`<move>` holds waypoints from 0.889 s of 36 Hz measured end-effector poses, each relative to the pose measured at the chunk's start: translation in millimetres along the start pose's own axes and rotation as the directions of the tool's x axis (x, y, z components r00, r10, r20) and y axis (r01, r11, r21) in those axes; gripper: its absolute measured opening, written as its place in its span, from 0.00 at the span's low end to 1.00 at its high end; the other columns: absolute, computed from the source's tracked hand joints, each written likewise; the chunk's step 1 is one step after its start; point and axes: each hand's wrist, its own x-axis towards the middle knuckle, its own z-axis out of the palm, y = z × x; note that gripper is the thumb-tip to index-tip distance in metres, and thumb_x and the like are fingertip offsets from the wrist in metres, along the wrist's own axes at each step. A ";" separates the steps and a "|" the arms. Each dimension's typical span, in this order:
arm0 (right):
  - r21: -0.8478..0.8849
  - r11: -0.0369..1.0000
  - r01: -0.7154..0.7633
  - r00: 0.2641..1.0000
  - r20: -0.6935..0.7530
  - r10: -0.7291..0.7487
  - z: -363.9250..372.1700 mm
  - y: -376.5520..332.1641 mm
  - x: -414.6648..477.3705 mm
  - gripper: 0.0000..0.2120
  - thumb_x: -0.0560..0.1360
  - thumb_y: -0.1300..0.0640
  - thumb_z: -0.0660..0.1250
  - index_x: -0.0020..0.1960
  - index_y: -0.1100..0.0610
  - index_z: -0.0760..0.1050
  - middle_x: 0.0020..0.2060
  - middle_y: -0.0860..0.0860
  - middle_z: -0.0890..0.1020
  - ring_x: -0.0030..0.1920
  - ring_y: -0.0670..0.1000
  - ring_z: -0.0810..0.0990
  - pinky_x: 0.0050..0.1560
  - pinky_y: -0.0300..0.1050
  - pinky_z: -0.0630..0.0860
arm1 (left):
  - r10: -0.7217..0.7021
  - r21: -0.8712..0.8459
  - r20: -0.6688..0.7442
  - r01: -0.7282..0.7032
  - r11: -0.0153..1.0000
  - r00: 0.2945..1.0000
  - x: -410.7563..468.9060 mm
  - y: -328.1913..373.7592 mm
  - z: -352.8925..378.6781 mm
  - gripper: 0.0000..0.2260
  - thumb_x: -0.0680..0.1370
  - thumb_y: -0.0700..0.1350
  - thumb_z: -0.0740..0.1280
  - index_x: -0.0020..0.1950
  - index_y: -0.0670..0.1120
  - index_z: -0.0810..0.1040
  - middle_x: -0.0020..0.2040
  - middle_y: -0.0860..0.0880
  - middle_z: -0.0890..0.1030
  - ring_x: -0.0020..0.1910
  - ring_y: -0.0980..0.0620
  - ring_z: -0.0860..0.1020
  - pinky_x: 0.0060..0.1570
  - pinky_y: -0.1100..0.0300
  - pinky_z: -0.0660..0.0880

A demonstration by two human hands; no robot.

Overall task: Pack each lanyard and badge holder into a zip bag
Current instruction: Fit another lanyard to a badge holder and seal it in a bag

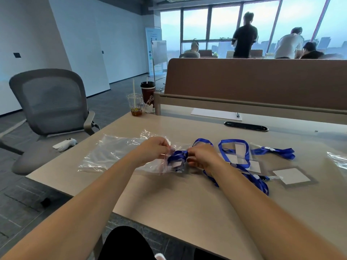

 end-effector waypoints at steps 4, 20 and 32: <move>0.007 1.000 0.003 1.000 -0.020 -0.003 2.4 2.5 0.3 0.04 0.79 0.63 0.64 0.49 0.63 0.77 0.47 0.62 0.84 0.44 0.57 0.85 0.47 0.50 0.84 | 0.003 0.069 -0.017 -0.002 0.998 1.000 -1.5 0.2 2.1 0.03 0.77 0.38 0.70 0.45 0.39 0.77 0.52 0.39 0.84 0.53 0.44 0.83 0.56 0.50 0.80; 0.106 0.993 0.052 0.993 -0.110 -0.041 9.8 1.9 -2.3 0.01 0.72 0.65 0.67 0.43 0.62 0.78 0.42 0.59 0.84 0.45 0.56 0.85 0.51 0.56 0.84 | -0.031 0.632 0.003 0.023 0.775 1.000 -41.3 4.9 11.1 0.20 0.73 0.62 0.70 0.49 0.46 0.75 0.46 0.48 0.79 0.40 0.51 0.73 0.40 0.58 0.68; -0.163 0.984 0.075 0.987 -0.132 -0.097 11.4 0.0 10.5 0.05 0.67 0.62 0.64 0.37 0.61 0.78 0.35 0.61 0.81 0.39 0.58 0.81 0.45 0.54 0.80 | -0.065 0.707 -0.070 0.096 0.701 0.995 -56.6 9.9 4.6 0.08 0.79 0.41 0.63 0.53 0.39 0.79 0.51 0.40 0.81 0.48 0.42 0.80 0.47 0.54 0.76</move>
